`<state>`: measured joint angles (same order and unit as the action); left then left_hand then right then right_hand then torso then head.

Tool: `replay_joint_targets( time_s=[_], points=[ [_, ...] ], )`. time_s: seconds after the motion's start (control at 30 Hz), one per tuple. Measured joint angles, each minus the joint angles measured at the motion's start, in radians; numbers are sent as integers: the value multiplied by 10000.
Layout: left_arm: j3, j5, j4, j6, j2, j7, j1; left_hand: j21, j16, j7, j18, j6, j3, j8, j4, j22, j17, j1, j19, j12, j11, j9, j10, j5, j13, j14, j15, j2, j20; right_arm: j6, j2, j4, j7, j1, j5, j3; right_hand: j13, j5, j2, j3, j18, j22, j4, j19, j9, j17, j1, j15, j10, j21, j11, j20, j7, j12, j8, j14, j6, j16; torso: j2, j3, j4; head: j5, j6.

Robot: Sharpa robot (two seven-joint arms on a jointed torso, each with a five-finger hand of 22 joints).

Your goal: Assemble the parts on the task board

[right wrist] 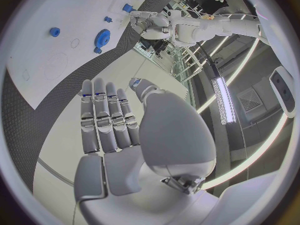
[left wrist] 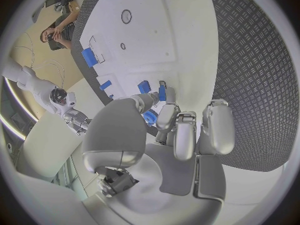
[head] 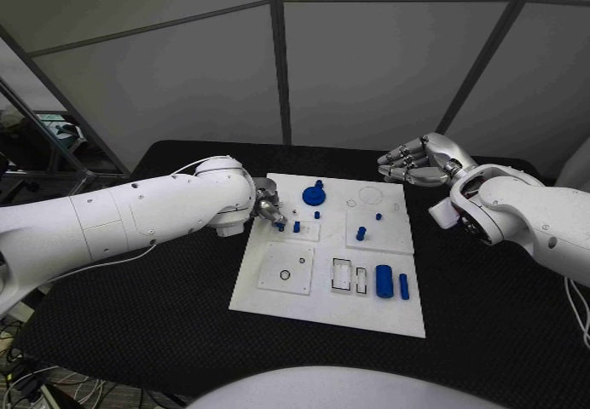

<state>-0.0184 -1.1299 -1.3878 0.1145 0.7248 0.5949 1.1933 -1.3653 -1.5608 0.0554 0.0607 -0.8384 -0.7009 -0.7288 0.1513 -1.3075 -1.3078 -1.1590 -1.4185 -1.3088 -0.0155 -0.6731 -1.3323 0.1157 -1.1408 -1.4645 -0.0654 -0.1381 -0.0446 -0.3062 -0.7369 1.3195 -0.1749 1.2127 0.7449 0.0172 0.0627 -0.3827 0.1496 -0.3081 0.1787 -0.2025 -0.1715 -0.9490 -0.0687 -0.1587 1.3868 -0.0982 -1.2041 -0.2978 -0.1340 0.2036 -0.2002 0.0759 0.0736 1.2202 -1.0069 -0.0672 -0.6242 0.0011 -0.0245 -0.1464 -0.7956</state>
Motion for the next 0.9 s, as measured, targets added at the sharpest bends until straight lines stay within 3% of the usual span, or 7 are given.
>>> replay_joint_targets(
  time_s=[0.9],
  points=[
    [5, -197, 33, 264, -78, 58, -22, 0, 0, -13, 0, -58, 16, -31, -180, 0, 0, 81, 1, 0, -20, 0, -53, -51, 22, 1, 1, -81, -1, 15, 13, -12, -2, 0, 0, 0, 0, 0, 0, 0, -1, -1, 0, 0, 0, -2, 0, 0, 0, 0, 0, 0, 0, 0, 0, 0, 0, 0, 3, -1, -5, -13, -58]
  ],
)
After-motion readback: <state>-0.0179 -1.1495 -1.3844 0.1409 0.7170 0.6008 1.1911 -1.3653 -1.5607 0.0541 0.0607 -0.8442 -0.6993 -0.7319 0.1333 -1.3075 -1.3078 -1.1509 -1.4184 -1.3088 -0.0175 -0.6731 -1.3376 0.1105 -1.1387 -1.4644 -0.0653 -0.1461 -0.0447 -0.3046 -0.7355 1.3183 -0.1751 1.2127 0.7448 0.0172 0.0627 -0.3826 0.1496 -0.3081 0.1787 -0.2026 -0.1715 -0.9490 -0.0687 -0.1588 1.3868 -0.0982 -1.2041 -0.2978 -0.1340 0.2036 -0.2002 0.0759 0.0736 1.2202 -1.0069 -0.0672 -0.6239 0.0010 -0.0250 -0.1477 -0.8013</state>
